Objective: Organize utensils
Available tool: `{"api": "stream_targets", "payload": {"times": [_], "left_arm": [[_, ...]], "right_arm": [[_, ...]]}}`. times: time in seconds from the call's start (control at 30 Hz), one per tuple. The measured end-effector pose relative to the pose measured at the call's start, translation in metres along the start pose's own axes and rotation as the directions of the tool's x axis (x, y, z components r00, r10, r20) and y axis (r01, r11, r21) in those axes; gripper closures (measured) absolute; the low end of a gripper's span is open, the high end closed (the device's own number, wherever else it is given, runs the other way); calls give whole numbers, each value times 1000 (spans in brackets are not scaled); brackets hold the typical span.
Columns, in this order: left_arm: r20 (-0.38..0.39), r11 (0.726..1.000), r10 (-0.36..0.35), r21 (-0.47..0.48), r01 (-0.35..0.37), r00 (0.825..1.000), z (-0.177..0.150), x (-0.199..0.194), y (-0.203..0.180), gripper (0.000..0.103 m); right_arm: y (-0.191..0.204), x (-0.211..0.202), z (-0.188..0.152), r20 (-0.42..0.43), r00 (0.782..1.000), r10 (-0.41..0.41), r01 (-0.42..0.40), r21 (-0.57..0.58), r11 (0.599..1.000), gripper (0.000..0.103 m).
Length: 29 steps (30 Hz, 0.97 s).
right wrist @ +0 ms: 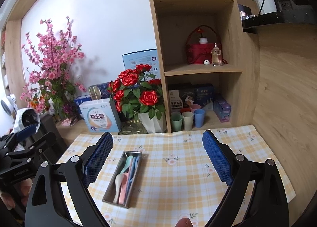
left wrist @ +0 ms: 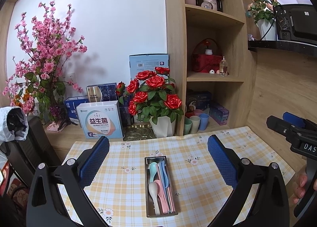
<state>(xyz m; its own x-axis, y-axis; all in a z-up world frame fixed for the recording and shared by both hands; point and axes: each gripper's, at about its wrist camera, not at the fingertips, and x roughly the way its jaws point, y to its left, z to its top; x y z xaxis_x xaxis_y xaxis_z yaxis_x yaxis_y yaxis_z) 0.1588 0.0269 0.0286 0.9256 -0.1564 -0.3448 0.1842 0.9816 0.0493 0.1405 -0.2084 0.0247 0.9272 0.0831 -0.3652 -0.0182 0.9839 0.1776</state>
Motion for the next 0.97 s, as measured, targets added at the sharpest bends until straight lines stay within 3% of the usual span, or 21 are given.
{"api": "stream_targets", "payload": {"times": [0.57, 0.97], "left_arm": [[-1, 999, -29, -43, 29, 1000, -1, -1, 6, 6], [-9, 999, 1, -41, -1, 1000, -2, -1, 6, 6]], "right_arm": [[-3, -1, 1, 12, 1000, -18, 18, -5, 1000, 14], [-5, 0, 0, 11, 999, -33, 33, -7, 999, 14]]}}
